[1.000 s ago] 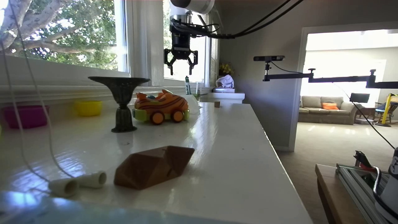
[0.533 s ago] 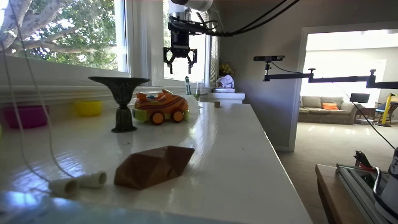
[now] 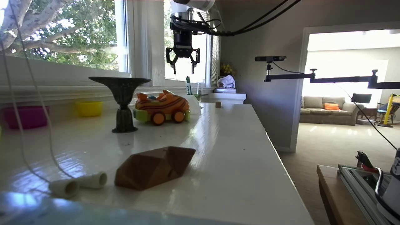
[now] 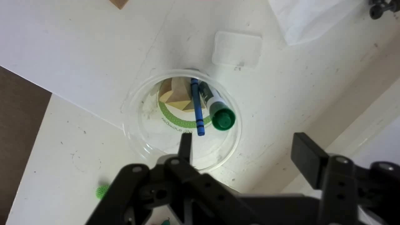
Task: Remove the marker from the plastic cup
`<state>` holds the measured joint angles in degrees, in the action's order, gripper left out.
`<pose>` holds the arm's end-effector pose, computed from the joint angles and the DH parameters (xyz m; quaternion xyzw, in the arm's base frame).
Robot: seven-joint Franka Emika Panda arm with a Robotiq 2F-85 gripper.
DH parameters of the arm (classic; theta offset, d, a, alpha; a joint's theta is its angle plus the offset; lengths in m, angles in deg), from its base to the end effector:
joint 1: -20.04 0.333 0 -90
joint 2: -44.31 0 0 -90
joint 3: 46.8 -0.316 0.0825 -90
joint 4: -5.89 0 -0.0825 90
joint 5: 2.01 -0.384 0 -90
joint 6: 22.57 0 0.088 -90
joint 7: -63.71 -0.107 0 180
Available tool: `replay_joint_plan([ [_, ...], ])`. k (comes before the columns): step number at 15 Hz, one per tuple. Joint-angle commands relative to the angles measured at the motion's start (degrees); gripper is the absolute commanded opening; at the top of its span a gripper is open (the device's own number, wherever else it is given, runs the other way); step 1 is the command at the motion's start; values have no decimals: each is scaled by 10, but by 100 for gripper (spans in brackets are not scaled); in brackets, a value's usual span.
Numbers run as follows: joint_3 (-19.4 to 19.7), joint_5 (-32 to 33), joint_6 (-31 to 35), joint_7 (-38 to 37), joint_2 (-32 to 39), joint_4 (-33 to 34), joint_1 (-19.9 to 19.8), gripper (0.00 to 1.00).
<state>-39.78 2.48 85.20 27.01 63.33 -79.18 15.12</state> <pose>0.6544 -0.1334 0.4921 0.9152 -0.3975 0.0448 0.0490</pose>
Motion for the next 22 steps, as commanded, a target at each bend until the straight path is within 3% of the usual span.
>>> replay_joint_plan([
  [1,7,-10,-13,-13,-22,-24,8,79],
  [12,7,-9,-17,-23,-44,-67,9,72],
  [15,10,-8,-17,-28,-47,-72,8,62],
  [22,13,-6,-15,-30,-47,-71,8,64],
])
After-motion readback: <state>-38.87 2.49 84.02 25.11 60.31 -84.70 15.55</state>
